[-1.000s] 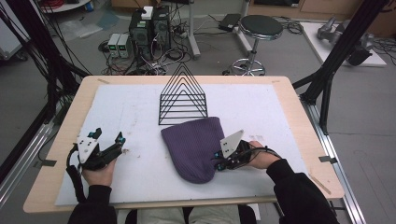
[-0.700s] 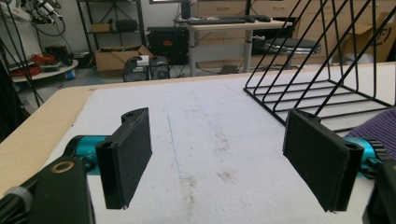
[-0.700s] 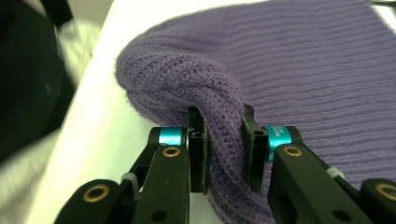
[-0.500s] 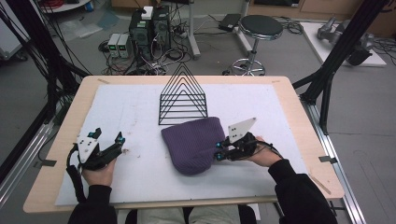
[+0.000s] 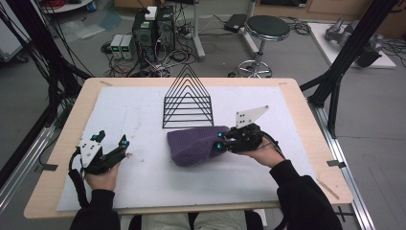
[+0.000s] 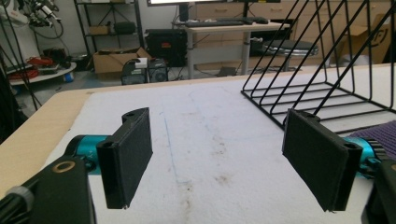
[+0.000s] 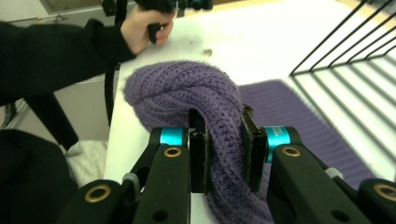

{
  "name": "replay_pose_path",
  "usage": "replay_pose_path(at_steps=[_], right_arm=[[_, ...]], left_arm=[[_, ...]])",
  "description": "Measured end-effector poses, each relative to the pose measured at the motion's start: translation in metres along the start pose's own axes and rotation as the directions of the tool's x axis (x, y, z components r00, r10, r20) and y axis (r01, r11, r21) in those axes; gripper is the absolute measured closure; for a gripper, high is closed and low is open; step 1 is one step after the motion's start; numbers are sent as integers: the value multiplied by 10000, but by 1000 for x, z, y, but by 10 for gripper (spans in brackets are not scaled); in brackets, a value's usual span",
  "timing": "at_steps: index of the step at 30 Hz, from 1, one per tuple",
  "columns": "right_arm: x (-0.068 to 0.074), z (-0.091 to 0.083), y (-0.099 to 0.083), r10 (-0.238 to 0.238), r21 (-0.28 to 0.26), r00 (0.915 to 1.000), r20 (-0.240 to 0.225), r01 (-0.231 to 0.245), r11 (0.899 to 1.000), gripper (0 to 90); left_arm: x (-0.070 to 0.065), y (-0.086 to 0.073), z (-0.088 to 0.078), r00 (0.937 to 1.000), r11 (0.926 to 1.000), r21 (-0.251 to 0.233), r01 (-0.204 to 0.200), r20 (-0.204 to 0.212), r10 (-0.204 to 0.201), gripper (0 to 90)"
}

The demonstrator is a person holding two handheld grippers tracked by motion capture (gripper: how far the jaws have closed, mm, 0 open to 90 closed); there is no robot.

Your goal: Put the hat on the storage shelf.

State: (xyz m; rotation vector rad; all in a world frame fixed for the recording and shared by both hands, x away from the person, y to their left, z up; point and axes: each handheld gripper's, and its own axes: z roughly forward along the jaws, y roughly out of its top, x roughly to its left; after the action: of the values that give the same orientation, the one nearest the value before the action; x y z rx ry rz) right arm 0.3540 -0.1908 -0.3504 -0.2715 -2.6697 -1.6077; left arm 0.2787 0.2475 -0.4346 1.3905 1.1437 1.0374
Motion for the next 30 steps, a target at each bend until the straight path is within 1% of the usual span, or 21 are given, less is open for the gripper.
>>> replay_pose_path(at_steps=[2, 4, 5, 6, 7, 8, 9, 11, 14, 16, 17, 19, 20, 21, 22, 23, 24, 25, 26, 28, 30], right_arm=[[2, -3, 9, 102, -267, 9998, 143, -98, 9996, 775], [4, -6, 18, 59, -558, 9996, 289, -43, 9984, 776], [4, -6, 18, 59, -558, 9996, 289, -43, 9984, 776], [5, -7, 21, 86, -700, 9993, 353, -61, 9975, 776], [6, -10, 27, 127, -1000, 9989, 458, -80, 9950, 776], [6, -10, 27, 127, -1000, 9989, 458, -80, 9950, 776], [7, -13, 32, 92, -1299, 9978, 651, -6, 9915, 776], [8, -16, 36, 71, -1594, 9967, 803, 58, 9872, 776], [8, -21, 44, 94, -1993, 9962, 863, 80, 9799, 775], [9, -22, 47, 82, -2081, 9958, 910, 109, 9781, 775], [10, -25, 54, 89, -2238, 9949, 1001, 138, 9745, 775], [11, -26, 57, 51, -2285, 9945, 1050, 191, 9734, 775], [12, -28, 62, 0, -2372, 9929, 1188, 284, 9710, 775], [13, -29, 65, -28, -2437, 9926, 1210, 325, 9693, 775], [15, -33, 72, -109, -2634, 9915, 1294, 449, 9636, 775], [15, -33, 72, -109, -2634, 9915, 1294, 449, 9636, 775], [15, -34, 74, -116, -2728, 9914, 1304, 472, 9609, 775], [15, -38, 80, -142, -2922, 9913, 1312, 524, 9549, 775], [15, -40, 83, -183, -3011, 9906, 1355, 588, 9518, 774], [15, -42, 86, -199, -3075, 9904, 1371, 616, 9496, 774], [14, -46, 91, -205, -3264, 9895, 1431, 667, 9429, 774]], left_arm=[[0, 1, 0, 10000, 10000, -79, 11, 96, -11, 244], [-1, 2, -1, 9998, 9997, -223, 34, 199, -30, 248], [-2, 3, -1, 9996, 9996, -278, 54, 274, -47, 248], [-3, 3, 0, 9992, 9995, -315, 76, 384, -64, 249], [-4, 4, 0, 9990, 9994, -328, 78, 449, -63, 249], [-5, 4, 0, 9987, 9994, -337, 84, 514, -67, 249], [-6, 4, 0, 9983, 9993, -355, 84, 584, -63, 250], [-7, 4, 0, 9970, 9993, -373, 91, 765, -62, 250], [-11, 5, -1, 9952, 9991, -418, 30, 977, 11, 250], [-11, 7, -1, 9928, 9979, -543, 346, 1161, -281, 250], [-10, 8, -2, 9905, 9958, -683, 603, 1276, -512, 250], [-9, 10, -3, 9880, 9941, -804, 728, 1422, -608, 250], [-8, 11, -3, 9873, 9939, -838, 719, 1477, -590, 250], [-8, 11, -3, 9852, 9933, -877, 747, 1606, -599, 250], [-7, 12, -3, 9818, 9920, -938, 849, 1777, -672, 247], [-7, 13, -3, 9788, 9915, -948, 897, 1922, -702, 247], [-7, 14, -3, 9749, 9907, -979, 940, 2108, -717, 244], [-7, 15, -2, 9707, 9905, -1003, 945, 2301, -694, 238], [-7, 16, -2, 9665, 9903, -1022, 938, 2482, -659, 230], [-7, 19, -1, 9566, 9894, -1048, 1001, 2837, -667, 222], [-7, 20, 0, 9456, 9888, -1020, 1086, 3175, -711, 212]])
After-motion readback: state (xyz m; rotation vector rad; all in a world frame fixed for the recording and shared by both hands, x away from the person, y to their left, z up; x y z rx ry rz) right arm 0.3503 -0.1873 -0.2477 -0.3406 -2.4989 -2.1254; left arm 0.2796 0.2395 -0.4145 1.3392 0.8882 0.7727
